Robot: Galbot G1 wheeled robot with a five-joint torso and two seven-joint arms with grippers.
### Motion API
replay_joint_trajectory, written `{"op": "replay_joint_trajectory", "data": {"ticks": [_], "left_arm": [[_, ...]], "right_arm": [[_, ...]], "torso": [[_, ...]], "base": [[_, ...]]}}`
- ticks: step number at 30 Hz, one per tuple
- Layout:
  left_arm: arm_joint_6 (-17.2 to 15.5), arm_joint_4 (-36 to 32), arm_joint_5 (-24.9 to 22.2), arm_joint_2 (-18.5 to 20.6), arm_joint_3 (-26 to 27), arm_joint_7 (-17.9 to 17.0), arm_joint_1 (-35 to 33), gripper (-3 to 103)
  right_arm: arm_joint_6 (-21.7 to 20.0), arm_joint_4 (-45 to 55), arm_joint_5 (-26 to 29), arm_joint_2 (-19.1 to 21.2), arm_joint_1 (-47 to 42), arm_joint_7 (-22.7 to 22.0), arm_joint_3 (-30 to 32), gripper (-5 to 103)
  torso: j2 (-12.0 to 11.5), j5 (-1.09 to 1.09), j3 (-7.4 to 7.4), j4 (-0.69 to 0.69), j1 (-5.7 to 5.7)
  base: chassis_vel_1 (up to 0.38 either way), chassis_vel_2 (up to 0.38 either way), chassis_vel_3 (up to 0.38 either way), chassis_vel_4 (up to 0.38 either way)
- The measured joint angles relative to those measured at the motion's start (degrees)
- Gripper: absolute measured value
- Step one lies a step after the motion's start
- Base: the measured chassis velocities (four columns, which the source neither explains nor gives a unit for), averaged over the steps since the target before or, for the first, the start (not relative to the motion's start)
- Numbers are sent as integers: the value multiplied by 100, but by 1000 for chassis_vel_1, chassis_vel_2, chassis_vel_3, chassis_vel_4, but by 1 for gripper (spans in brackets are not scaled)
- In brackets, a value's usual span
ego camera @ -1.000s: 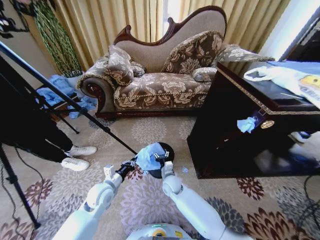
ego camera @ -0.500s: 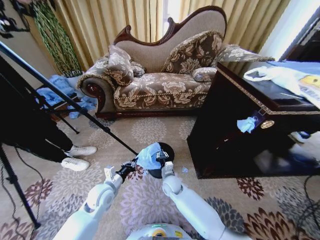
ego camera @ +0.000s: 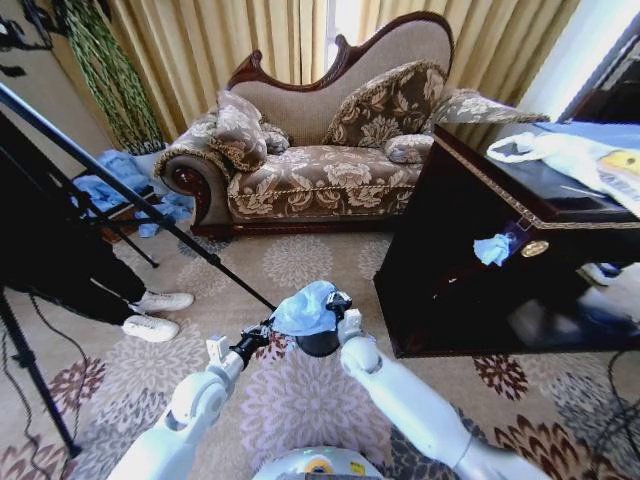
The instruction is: Place a garbage bag over the trash bin.
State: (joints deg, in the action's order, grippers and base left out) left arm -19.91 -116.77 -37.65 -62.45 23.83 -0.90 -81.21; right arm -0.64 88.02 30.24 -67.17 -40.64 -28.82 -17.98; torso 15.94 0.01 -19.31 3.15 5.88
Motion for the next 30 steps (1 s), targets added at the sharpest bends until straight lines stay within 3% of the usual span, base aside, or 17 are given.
{"op": "replay_joint_trajectory", "data": {"ticks": [10,15,25,30], "left_arm": [[25,-83,2,-8,152,69,-123,0],[69,-91,-5,-56,182,96,-147,0],[105,170,-48,-11,206,74,198,0],[132,394,73,9,-99,75,525,0]], "right_arm": [[-7,-68,180,598,797,644,-444,0],[119,-284,495,1001,1364,1547,-735,0],[518,-904,271,1030,1517,2209,-698,0],[670,-1074,154,1167,1429,2554,-571,0]], "torso": [[1,0,0,0,0],[1,-1,0,-1,0],[1,1,0,-1,0],[1,1,0,0,0]], "base": [[0,0,0,0],[0,0,0,0],[0,0,0,0],[0,0,0,0]]}}
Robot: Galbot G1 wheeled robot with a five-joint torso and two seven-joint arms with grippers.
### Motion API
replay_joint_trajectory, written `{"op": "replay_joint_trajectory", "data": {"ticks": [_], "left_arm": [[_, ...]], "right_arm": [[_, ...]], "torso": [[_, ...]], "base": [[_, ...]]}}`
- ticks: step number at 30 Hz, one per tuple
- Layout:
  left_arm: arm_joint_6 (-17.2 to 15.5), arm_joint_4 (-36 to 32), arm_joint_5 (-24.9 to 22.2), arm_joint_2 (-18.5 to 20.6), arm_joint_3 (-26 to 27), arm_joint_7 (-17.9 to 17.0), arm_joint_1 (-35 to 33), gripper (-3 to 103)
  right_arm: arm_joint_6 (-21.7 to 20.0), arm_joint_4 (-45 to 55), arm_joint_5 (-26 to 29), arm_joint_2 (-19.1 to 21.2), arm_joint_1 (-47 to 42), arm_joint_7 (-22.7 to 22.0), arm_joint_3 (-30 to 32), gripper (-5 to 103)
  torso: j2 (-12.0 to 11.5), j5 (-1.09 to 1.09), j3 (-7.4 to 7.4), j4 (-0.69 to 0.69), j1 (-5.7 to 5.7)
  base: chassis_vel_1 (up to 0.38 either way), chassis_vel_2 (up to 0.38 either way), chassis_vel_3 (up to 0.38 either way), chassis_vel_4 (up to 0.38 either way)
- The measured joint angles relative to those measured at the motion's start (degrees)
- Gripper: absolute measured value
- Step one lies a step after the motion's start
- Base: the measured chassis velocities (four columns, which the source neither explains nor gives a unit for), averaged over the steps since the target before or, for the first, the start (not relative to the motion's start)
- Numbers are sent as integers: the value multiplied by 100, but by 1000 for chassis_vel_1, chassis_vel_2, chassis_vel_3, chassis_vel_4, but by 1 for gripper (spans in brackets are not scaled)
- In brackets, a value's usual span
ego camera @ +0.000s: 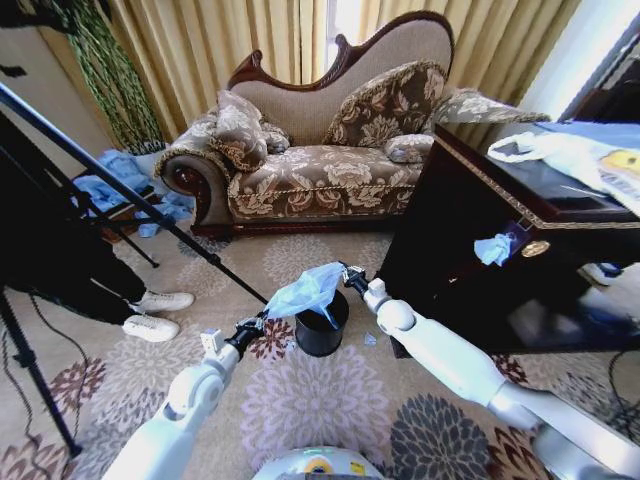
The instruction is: Place a garbage bag over the trash bin.
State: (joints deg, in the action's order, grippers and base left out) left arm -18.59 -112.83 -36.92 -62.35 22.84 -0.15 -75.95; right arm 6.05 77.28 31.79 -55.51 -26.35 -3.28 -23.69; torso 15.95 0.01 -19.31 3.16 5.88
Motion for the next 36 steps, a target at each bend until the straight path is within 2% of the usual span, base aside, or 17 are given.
{"op": "replay_joint_trajectory", "data": {"ticks": [4,8,15,20,28,36], "left_arm": [[-39,27,131,-116,-287,4,89,0],[-93,-11,216,-207,-390,5,35,0],[-112,-28,400,-191,-411,116,-143,0],[-64,293,614,-225,-431,253,-173,0],[68,789,872,-302,-445,375,-144,0],[201,934,1020,-401,-441,383,-140,0]], "right_arm": [[36,27,11,212,-149,186,58,0],[42,145,37,359,-369,190,139,0],[90,198,-21,544,-664,237,347,0],[258,-37,-202,646,-933,467,601,0],[466,-222,-355,525,-1300,554,754,0],[757,-362,-562,340,-1586,655,913,0]], "torso": [[0,-1,0,0,0],[0,0,0,0,0],[0,1,0,-1,-1],[0,0,0,0,-1],[0,0,0,-1,-1],[0,-2,0,-1,-1]], "base": [[0,0,0,0],[0,0,0,0],[0,0,0,0],[0,0,0,0],[0,0,0,0],[0,0,0,0]]}}
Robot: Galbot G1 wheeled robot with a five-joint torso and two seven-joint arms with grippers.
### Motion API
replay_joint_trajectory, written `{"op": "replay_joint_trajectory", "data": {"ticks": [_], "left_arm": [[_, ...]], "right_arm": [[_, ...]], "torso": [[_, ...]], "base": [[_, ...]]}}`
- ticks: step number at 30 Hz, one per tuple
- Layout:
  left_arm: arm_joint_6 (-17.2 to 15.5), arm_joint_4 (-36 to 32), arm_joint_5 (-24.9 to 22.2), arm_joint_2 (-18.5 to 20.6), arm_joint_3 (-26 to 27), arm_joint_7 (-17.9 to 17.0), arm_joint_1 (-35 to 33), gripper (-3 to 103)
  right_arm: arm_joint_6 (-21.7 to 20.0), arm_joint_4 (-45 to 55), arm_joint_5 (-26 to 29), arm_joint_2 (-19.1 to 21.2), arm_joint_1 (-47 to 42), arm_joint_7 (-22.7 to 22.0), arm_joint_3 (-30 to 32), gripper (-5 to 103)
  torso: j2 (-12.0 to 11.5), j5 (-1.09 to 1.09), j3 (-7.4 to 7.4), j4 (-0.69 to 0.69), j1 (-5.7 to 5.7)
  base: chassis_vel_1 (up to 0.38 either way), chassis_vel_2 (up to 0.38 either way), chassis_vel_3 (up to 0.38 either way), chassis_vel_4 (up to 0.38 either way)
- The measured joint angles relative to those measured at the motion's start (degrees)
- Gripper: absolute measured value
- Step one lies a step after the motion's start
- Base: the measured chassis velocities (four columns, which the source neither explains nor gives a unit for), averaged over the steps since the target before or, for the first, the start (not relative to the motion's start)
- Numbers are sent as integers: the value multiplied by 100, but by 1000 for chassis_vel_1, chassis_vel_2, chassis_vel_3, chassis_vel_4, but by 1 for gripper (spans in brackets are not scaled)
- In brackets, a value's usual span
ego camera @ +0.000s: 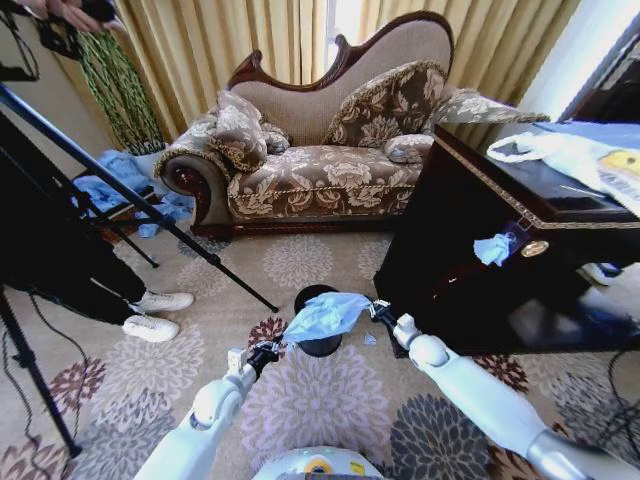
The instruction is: Place a garbage bag over the trash bin.
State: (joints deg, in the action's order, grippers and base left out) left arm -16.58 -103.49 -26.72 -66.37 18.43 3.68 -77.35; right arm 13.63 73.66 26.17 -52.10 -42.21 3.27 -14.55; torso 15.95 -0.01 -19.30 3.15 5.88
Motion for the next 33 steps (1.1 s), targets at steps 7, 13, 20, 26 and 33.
{"op": "replay_joint_trajectory", "data": {"ticks": [7,13,20,26,33], "left_arm": [[176,89,237,-29,19,-9,41,0],[286,120,480,-34,33,44,1,0],[323,245,514,-55,61,4,15,0],[323,410,490,-70,123,-112,71,0],[326,391,459,-29,185,-133,47,0]], "right_arm": [[343,-224,-211,-255,-95,73,88,0],[378,-262,-315,-325,-102,119,134,0],[395,-310,-446,-462,-270,56,194,0],[395,-448,-600,-693,-326,-86,253,0],[344,-421,-596,-752,-228,-285,257,0]], "torso": [[0,1,0,0,0],[0,0,0,0,0],[0,0,-1,1,0],[0,0,-1,0,0],[0,0,-1,0,1]], "base": [[0,0,0,0],[0,0,0,0],[0,0,0,0],[0,0,0,0],[0,0,0,0]]}}
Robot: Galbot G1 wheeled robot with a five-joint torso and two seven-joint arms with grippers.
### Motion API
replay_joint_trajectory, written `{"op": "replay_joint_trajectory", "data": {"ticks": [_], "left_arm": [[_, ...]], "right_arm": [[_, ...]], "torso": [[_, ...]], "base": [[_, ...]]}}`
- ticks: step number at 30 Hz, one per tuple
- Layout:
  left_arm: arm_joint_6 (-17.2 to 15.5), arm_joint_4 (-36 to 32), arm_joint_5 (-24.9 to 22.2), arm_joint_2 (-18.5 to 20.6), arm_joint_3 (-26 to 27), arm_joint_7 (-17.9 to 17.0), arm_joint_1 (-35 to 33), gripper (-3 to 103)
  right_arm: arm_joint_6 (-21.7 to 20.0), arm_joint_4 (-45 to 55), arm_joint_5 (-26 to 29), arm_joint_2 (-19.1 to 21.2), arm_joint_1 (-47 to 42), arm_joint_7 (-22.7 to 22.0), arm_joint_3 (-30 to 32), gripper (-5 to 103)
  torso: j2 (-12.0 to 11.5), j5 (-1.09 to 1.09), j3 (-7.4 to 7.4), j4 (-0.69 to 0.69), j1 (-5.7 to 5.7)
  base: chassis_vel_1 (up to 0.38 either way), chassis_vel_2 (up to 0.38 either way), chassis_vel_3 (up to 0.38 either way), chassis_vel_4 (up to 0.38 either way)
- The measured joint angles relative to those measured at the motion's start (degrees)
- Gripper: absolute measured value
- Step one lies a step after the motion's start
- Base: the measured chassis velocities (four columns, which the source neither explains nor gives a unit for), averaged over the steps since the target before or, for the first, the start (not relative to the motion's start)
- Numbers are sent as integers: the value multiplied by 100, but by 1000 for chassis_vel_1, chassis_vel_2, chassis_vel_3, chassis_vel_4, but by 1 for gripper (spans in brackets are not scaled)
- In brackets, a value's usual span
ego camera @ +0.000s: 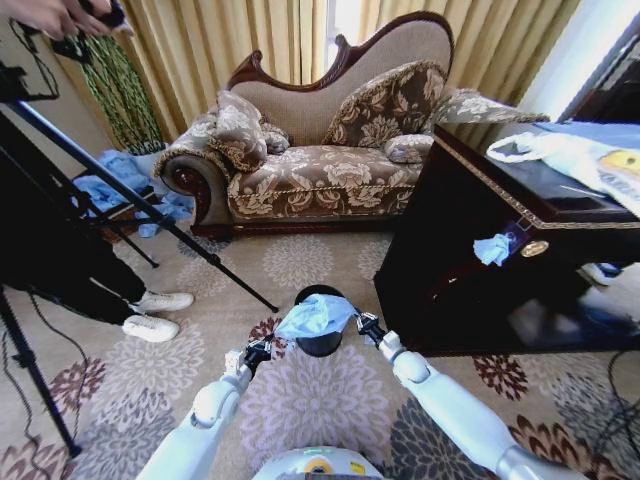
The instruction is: Place a garbage bag over the trash bin.
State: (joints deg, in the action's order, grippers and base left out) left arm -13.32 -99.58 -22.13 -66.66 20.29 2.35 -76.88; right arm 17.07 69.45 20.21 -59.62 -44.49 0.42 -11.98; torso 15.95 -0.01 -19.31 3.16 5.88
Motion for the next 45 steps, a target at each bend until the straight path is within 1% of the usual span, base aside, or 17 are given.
{"op": "replay_joint_trajectory", "data": {"ticks": [8,20,21,23,24,27,28,30,32,35,36,38,40,41,43,44,45], "left_arm": [[0,-181,-133,19,116,-3,-40,0],[45,-529,-611,188,402,-211,-74,-3],[93,-611,-631,208,403,-212,-103,1],[149,-736,-645,226,402,-211,-156,12],[149,-736,-645,226,402,-211,-156,12],[215,-1014,-768,296,370,-67,-205,24],[215,-1014,-768,296,370,-67,-205,24],[168,-1153,-959,361,284,48,-101,34],[131,-1179,-998,375,249,60,-58,40],[-241,-1169,-1020,436,-36,141,340,57],[-241,-1169,-1020,436,-36,141,340,57],[-381,-961,-741,474,-293,330,674,68],[-437,-898,-615,487,-380,410,776,68],[-557,-835,-446,513,-496,488,896,74],[-657,-816,-328,528,-554,523,948,80],[-815,-799,-130,559,-632,598,1000,85],[-888,-795,-2,578,-667,637,1006,90]], "right_arm": [[-426,294,420,101,415,-286,-307,0],[-767,204,830,-171,834,-650,-590,4],[-812,321,991,-141,827,-743,-587,15],[-898,535,1307,-83,775,-883,-528,20],[-898,535,1307,-83,775,-883,-528,20],[-1155,1121,2073,89,525,-1151,-302,37],[-1155,1121,2073,89,525,-1151,-302,37],[-1200,1263,2202,223,341,-1160,-165,48],[-1200,1263,2192,246,307,-1135,-140,48],[-1181,1259,2155,278,149,-1062,12,65],[-1181,1259,2155,278,149,-1062,12,65],[-1173,1303,2153,278,76,-1061,63,76],[-1169,1325,2150,283,54,-1059,66,82],[-1166,1353,2147,292,26,-1057,71,87],[-1162,1366,2140,296,6,-1057,79,87],[-1154,1376,2121,304,-27,-1051,105,97],[-1149,1381,2114,311,-46,-1047,124,97]], "torso": [[0,0,0,0,0],[0,0,0,0,0],[0,0,0,0,0],[0,0,0,-1,0],[0,0,0,-1,0],[0,1,0,-3,0],[0,1,0,-3,0],[0,0,1,0,0],[0,1,1,1,0],[0,2,0,1,0],[0,2,0,1,0],[0,1,0,0,0],[0,1,0,0,0],[0,1,0,0,0],[0,1,0,0,0],[0,1,0,0,0],[0,2,0,0,0]], "base": [[0,0,0,0],[0,0,0,0],[0,0,0,0],[0,0,0,0],[0,0,0,0],[0,0,0,0],[0,0,0,0],[0,0,0,0],[0,0,0,0],[0,0,0,0],[0,0,0,0],[0,0,0,0],[0,0,0,0],[0,0,0,0],[0,0,0,0],[0,0,0,0],[0,0,0,0]]}}
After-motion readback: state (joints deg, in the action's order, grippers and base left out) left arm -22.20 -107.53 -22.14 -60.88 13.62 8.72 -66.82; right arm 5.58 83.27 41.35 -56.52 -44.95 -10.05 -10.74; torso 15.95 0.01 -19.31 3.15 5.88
